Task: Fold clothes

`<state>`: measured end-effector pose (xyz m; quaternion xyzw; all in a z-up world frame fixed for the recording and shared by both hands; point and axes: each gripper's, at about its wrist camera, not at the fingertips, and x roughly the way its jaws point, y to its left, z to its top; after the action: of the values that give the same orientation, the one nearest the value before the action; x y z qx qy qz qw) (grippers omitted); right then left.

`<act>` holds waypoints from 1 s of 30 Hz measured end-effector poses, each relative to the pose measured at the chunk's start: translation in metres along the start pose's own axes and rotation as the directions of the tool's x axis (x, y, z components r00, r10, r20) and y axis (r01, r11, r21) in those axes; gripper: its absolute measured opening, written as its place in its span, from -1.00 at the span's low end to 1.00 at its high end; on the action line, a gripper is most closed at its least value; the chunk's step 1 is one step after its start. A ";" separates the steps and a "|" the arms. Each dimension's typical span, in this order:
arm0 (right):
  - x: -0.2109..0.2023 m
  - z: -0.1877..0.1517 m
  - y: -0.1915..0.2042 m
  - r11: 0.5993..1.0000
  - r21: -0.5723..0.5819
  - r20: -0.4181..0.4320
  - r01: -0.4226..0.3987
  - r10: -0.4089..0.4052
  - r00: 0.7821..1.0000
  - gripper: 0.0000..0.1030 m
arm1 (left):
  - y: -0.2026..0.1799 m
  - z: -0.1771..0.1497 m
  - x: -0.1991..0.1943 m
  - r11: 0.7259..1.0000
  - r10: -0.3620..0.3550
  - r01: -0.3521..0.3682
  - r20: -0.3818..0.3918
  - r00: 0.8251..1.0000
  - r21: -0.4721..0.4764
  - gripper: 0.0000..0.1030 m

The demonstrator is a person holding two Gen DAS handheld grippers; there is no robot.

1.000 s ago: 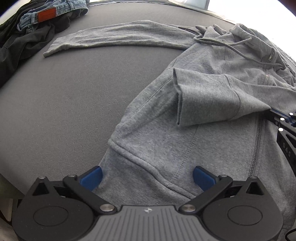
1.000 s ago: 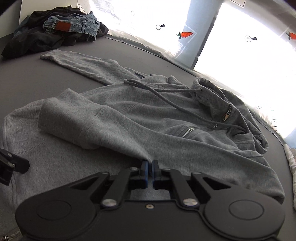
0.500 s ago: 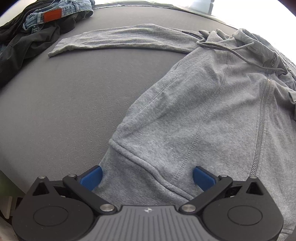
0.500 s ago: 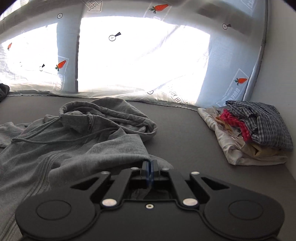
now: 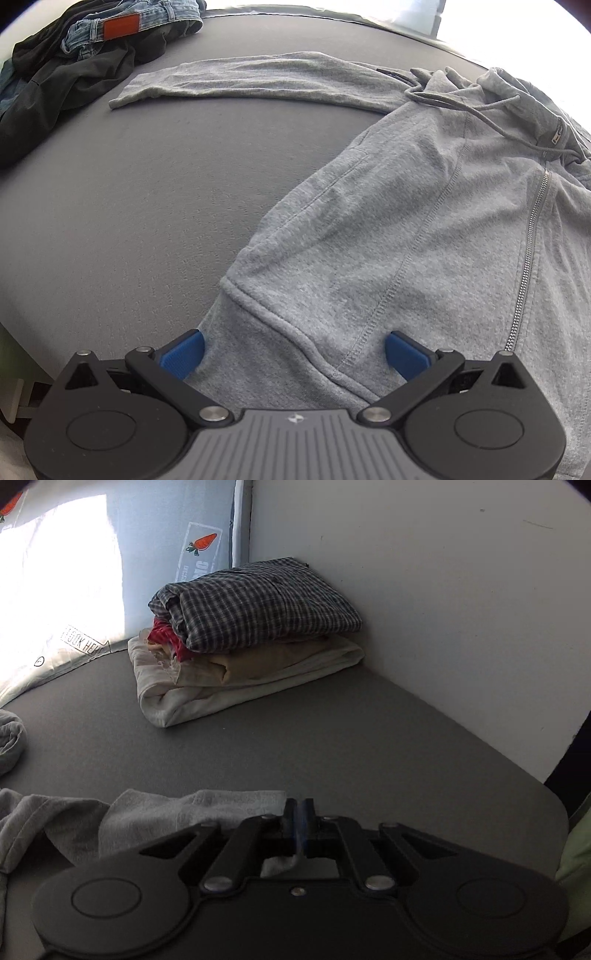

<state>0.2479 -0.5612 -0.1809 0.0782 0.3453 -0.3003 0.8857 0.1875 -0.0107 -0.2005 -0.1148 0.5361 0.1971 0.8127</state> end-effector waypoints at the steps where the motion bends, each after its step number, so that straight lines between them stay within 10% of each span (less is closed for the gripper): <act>1: 0.000 -0.003 -0.002 1.000 -0.012 -0.013 0.003 -0.003 1.000 -0.92 | 0.000 0.000 0.000 1.000 0.001 -0.001 0.001 1.000 -0.001 1.00; 5: -0.008 -0.015 0.001 0.998 -0.024 -0.067 -0.062 0.060 0.996 -0.35 | -0.001 -0.001 0.000 1.000 0.005 -0.005 0.002 1.000 -0.006 1.00; 20: 0.002 0.003 0.095 0.924 -0.214 -0.084 -0.315 0.304 0.949 0.21 | -0.003 0.003 0.001 1.000 0.010 -0.010 -0.023 1.000 -0.016 1.00; 25: 0.016 -0.005 0.107 0.930 -0.298 -0.119 -0.212 0.185 0.976 0.05 | -0.003 -0.002 -0.001 1.000 0.010 -0.010 0.003 1.000 -0.016 1.00; 26: 0.014 -0.005 0.104 0.929 -0.299 -0.115 -0.219 0.192 0.975 -0.08 | -0.003 -0.002 -0.001 1.000 0.010 -0.010 0.007 1.000 -0.016 1.00; 28: 0.009 -0.001 0.096 0.930 -0.303 -0.083 -0.208 0.192 0.978 -0.98 | -0.003 -0.003 -0.001 1.000 0.010 -0.010 0.013 1.000 -0.016 1.00; 30: 0.003 0.007 0.088 0.934 -0.308 -0.032 -0.178 0.177 0.984 -0.94 | -0.003 -0.002 -0.001 1.000 0.010 -0.009 0.012 1.000 -0.016 1.00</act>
<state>0.3047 -0.4938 -0.1837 -0.0304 0.3810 -0.1609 0.9100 0.1868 -0.0149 -0.2005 -0.1175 0.5302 0.2059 0.8140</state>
